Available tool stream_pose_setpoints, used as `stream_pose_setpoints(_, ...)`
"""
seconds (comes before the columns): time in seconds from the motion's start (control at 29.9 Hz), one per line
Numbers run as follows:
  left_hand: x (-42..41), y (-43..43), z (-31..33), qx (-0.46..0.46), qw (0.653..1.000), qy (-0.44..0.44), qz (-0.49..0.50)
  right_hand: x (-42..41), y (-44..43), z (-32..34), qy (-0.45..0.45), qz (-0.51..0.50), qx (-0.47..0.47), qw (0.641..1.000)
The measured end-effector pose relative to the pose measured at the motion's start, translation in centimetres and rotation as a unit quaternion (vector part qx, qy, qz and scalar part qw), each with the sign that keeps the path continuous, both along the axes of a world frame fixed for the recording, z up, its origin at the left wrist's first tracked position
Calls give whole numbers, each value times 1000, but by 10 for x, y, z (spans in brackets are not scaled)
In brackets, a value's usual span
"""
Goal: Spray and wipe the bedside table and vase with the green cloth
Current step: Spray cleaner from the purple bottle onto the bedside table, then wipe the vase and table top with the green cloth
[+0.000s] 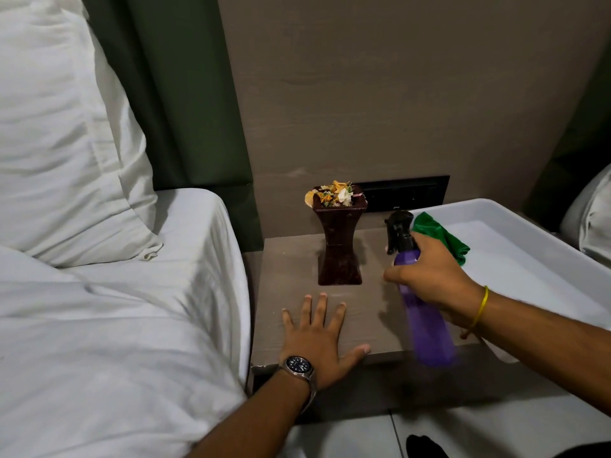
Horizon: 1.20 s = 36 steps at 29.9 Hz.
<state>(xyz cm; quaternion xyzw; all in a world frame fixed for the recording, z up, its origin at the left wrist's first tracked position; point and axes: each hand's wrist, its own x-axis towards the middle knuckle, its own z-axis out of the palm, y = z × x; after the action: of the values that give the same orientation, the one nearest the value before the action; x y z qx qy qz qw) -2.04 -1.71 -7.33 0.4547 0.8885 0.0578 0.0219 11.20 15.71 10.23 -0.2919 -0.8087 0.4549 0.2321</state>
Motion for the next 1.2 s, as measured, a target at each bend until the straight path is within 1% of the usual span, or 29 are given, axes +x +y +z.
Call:
stream_pose_setpoints(0.1, 5, -2, 15, 0, 1000, -25, 0, 6, 8, 7, 27, -1, -23, 999)
stream_pose_setpoints(0.17, 10, -1, 34, 39, 999, -33, 13, 15, 18, 17, 63, -16, -21, 998)
stream_pose_setpoints(0.2, 10, 4, 47, 89, 996, -20, 23, 21, 29, 23, 88, -32, -6, 996)
stream_pose_setpoints(0.23, 10, 9, 62, 160, 987, 2, 31, 28, 42, 27, 109, -49, 16, 993)
stream_pose_setpoints(0.3, 1, 22, 96, 299, 951, 70, 33, 42, 70, 31, 125, -87, 75, 985)
stream_pose_setpoints(0.33, -8, 30, 114, 338, 934, 107, 28, 49, 84, 30, 129, -107, 105, 980)
stream_pose_setpoints(0.4, -29, 44, 151, 371, 914, 165, 15, 63, 110, 22, 139, -146, 146, 969)
stream_pose_setpoints(0.43, -42, 51, 168, 373, 910, 179, 3, 68, 122, 15, 141, -162, 155, 964)
stream_pose_setpoints(0.47, -55, 55, 183, 363, 915, 177, -9, 73, 132, 7, 142, -177, 153, 962)
stream_pose_setpoints(0.5, -69, 61, 196, 335, 928, 162, -22, 77, 143, -1, 135, -194, 144, 961)
stream_pose_setpoints(0.6, -111, 72, 219, 202, 977, 53, -41, 82, 168, -31, 97, -220, 124, 963)
stream_pose_setpoints(0.63, -123, 74, 220, 166, 985, 23, -50, 84, 175, -42, 93, -230, 120, 961)
stream_pose_setpoints(0.7, -140, 84, 223, 124, 989, 8, -82, 86, 188, -53, 91, -256, 102, 957)
stream_pose_setpoints(0.77, -147, 91, 224, 103, 988, -21, -111, 89, 197, -59, 89, -270, 86, 955)
stream_pose_setpoints(0.84, -148, 96, 218, 108, 984, -54, -133, 90, 195, -59, 91, -278, 84, 953)
stream_pose_setpoints(0.94, -147, 97, 209, 136, 979, -54, -139, 91, 177, -45, 130, -260, 104, 951)
stream_pose_setpoints(0.97, -146, 96, 207, 149, 978, -50, -136, 93, 172, -37, 158, -266, 128, 942)
stream_pose_setpoints(1.0, -145, 95, 205, 160, 977, -49, -133, 97, 167, -27, 190, -285, 167, 924)
stream_pose_setpoints(1.07, -144, 94, 201, 175, 975, -53, -130, 102, 151, -2, 245, -321, 308, 861)
stream_pose_setpoints(1.1, -143, 94, 200, 181, 974, -58, -126, 99, 140, 11, 262, -312, 386, 828)
stream_pose_setpoints(1.14, -143, 94, 198, 189, 972, -65, -121, 90, 128, 21, 278, -273, 450, 803)
stream_pose_setpoints(1.17, -143, 94, 196, 198, 971, -71, -118, 75, 117, 28, 290, -215, 489, 794)
stream_pose_setpoints(1.2, -142, 94, 194, 206, 969, -75, -116, 55, 107, 30, 285, -151, 502, 803)
